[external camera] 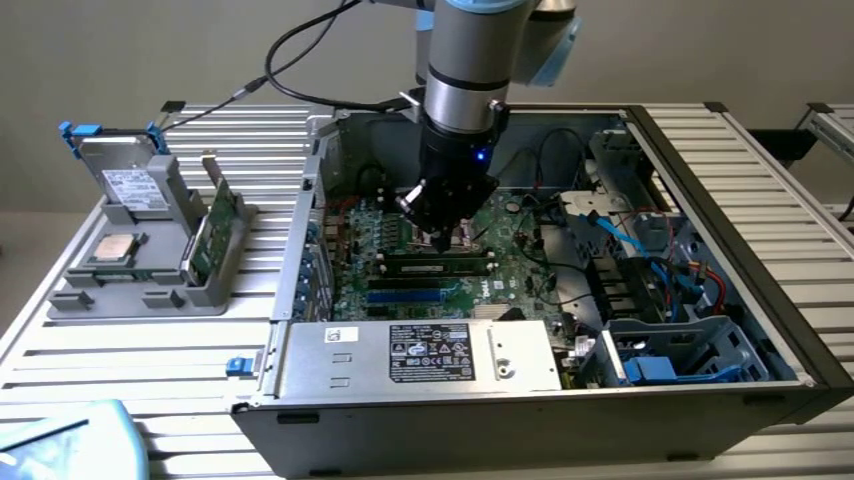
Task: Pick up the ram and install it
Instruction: 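Press down the ram until it locks into place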
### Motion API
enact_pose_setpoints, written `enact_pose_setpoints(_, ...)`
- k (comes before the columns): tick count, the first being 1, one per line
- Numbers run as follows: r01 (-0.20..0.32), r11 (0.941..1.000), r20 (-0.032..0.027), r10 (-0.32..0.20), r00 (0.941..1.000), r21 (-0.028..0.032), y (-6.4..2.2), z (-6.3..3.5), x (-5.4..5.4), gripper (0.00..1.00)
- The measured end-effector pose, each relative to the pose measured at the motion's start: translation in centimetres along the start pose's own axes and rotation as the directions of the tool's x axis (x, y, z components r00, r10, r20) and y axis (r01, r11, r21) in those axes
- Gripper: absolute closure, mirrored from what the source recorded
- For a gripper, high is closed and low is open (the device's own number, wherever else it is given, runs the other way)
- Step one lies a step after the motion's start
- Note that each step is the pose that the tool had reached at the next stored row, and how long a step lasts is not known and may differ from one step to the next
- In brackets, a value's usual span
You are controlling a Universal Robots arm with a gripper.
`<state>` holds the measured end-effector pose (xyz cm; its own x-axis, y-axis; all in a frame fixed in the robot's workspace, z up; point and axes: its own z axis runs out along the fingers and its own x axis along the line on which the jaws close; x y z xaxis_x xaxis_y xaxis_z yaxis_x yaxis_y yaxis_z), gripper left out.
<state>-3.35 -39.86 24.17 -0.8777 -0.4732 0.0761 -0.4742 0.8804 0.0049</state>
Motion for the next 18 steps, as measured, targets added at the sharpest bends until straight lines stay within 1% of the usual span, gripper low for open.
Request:
enact_pose_setpoints(2,-0.027,0.9996,0.0019,0.027,0.9996,-0.0011,0.00,0.00,0.00,0.89)
enact_pose_setpoints(5,-0.069,0.9976,0.0042,0.069,0.9976,-0.0032,0.00,0.00,0.00,0.89)
enact_pose_setpoints(9,-0.126,0.9920,0.0070,0.126,0.9920,-0.0062,0.00,0.00,0.00,0.89)
enact_pose_setpoints(11,-0.154,0.9881,0.0084,0.154,0.9881,-0.0079,0.00,0.00,0.00,0.89)
enact_pose_setpoints(14,-0.196,0.9806,0.0101,0.196,0.9806,-0.0104,0.00,0.00,0.00,0.89)
enact_pose_setpoints(18,-0.251,0.9678,0.0124,0.251,0.9678,-0.0139,0.00,0.00,0.00,0.89)
